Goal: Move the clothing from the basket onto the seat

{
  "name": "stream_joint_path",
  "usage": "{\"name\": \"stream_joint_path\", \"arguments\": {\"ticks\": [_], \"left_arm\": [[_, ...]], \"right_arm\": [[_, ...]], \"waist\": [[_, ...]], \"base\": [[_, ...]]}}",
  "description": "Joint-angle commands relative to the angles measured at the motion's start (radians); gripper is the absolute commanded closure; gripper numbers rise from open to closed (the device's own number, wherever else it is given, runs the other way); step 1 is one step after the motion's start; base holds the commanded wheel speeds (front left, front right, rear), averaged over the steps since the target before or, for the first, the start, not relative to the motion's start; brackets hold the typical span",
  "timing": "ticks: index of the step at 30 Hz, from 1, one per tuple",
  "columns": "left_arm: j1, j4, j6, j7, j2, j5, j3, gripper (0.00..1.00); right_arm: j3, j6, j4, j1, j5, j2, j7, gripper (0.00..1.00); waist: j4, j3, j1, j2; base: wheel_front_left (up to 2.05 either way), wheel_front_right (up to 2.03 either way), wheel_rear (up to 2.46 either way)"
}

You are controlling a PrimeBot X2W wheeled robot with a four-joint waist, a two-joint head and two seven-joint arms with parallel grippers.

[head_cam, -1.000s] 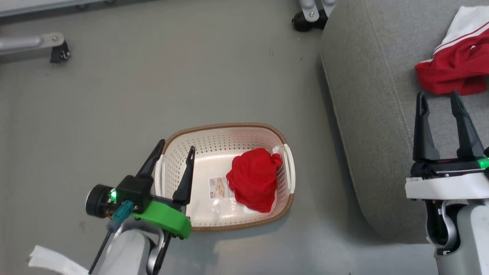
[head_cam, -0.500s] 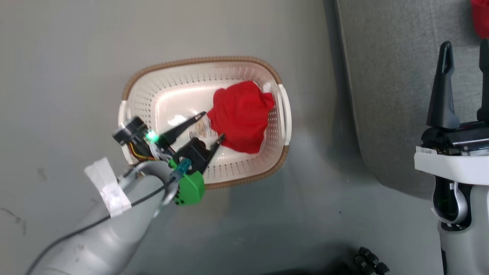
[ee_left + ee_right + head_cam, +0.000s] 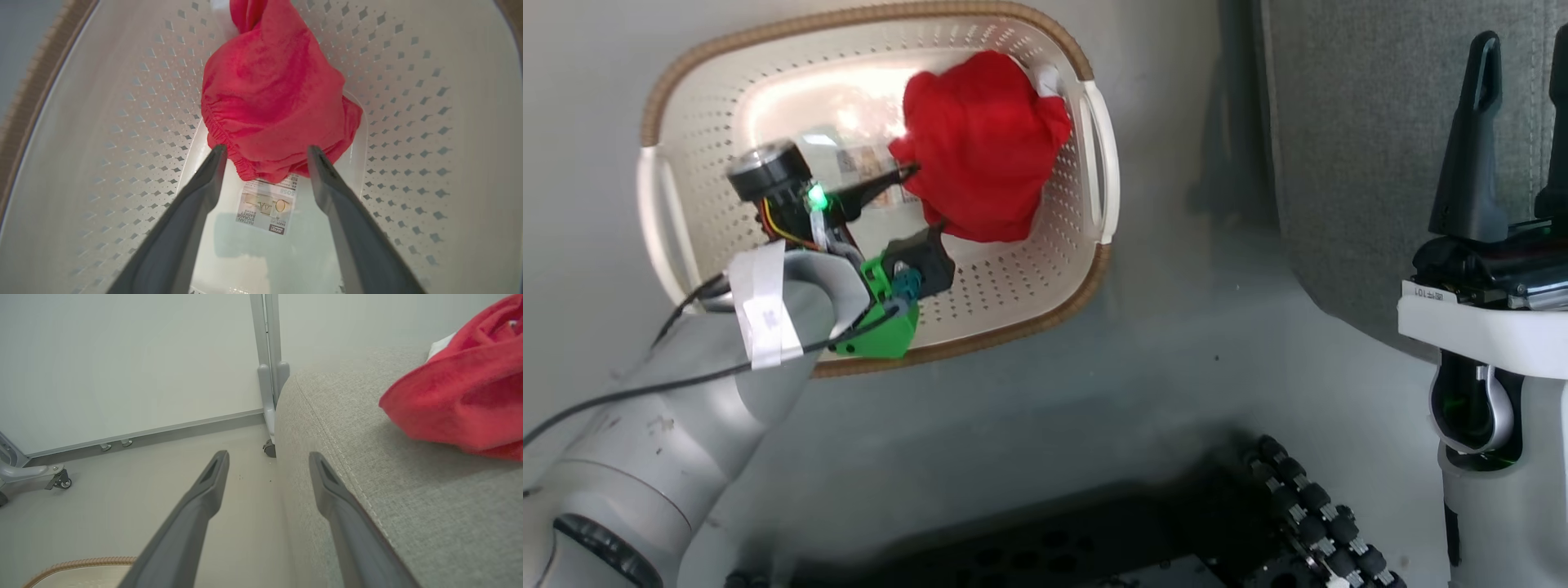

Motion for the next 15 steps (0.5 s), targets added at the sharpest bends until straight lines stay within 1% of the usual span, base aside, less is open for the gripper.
{"name": "stream_joint_path", "arguments": {"ticks": [1, 8, 12, 15], "left_arm": [[-0.026, 0.010, 0.006, 0.000, 0.008, 0.009, -0.005, 0.00], [-0.059, 0.005, 0.013, 0.000, 0.004, 0.026, -0.049, 0.00], [-0.070, 0.002, 0.052, 0.000, 0.008, 0.032, -0.063, 0.00], [-0.080, 0.025, 0.072, 0.000, 0.004, 0.040, -0.078, 0.00]], "right_arm": [[0.005, 0.000, -0.007, -0.022, 0.007, 0.008, 0.000, 0.00], [0.013, 0.000, -0.003, -0.021, 0.022, 0.017, 0.000, 0.00], [0.017, 0.000, -0.006, -0.015, 0.031, 0.019, 0.000, 0.00], [0.020, 0.000, -0.010, -0.008, 0.040, 0.020, 0.000, 0.00]], "waist": [[-0.061, 0.087, -0.0002, 0.0000], [-0.075, 0.118, -0.0002, 0.0000], [-0.080, 0.125, -0.0002, 0.0000], [-0.082, 0.130, -0.0002, 0.0000]], "base": [[0.00, 0.00, 0.00], [0.00, 0.00, 0.00], [0.00, 0.00, 0.00], [0.00, 0.00, 0.00]]}}
